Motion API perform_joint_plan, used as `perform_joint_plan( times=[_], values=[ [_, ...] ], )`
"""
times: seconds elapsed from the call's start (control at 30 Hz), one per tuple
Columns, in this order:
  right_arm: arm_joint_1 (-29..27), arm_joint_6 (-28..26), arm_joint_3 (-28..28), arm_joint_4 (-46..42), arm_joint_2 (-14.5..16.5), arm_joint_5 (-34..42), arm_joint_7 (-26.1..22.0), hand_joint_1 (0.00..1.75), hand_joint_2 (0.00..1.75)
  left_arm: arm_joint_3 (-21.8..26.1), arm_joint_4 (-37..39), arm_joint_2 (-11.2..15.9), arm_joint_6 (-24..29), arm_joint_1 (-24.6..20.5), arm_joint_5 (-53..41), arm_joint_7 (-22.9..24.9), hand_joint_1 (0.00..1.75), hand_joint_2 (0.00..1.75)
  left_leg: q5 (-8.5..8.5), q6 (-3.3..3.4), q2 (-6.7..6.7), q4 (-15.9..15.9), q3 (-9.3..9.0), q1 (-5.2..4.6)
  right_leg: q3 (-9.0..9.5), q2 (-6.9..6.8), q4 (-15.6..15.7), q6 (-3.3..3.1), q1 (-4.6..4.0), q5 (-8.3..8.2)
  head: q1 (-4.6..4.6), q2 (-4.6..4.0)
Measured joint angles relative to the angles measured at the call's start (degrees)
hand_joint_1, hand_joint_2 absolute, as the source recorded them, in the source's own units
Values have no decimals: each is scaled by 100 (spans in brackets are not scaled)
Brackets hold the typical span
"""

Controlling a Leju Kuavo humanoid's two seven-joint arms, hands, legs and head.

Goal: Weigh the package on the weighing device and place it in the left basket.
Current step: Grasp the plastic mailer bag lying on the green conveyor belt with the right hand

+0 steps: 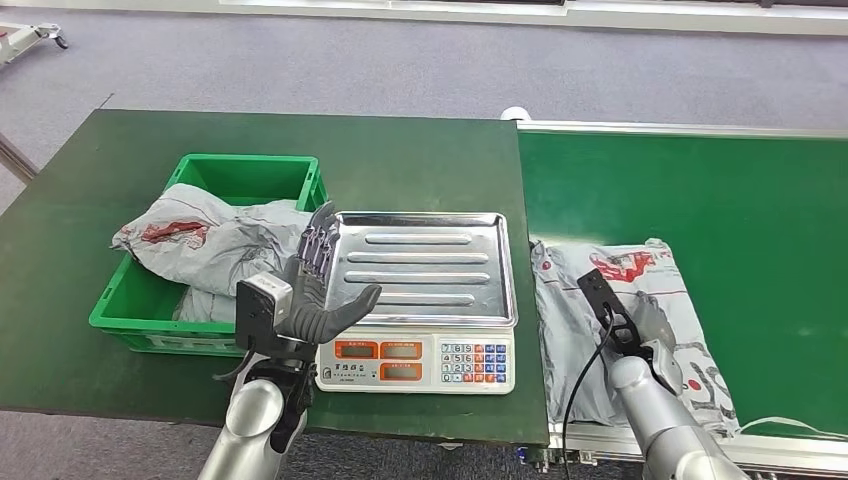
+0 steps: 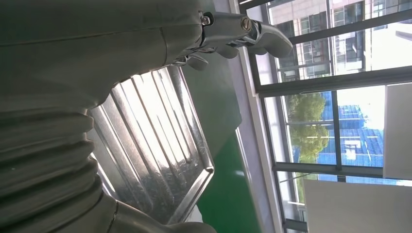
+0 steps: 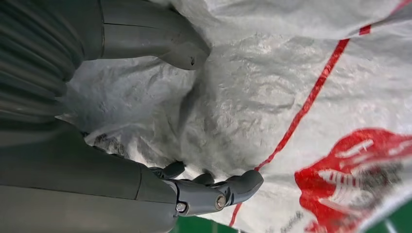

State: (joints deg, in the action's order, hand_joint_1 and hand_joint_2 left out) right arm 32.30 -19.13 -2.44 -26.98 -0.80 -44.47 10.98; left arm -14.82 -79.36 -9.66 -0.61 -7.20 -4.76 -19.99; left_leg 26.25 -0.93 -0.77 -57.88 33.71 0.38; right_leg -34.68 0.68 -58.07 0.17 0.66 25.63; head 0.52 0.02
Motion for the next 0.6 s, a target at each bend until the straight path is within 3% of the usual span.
perform_joint_plan(
  times=[0.6],
  values=[
    [73,681,96,647,421,77,391,0,175,0,2,-48,-131,-110,-35,133,0,175,8,1,7,0,-48,3,46,9,3,-1,-6,8,0,0]
  ],
)
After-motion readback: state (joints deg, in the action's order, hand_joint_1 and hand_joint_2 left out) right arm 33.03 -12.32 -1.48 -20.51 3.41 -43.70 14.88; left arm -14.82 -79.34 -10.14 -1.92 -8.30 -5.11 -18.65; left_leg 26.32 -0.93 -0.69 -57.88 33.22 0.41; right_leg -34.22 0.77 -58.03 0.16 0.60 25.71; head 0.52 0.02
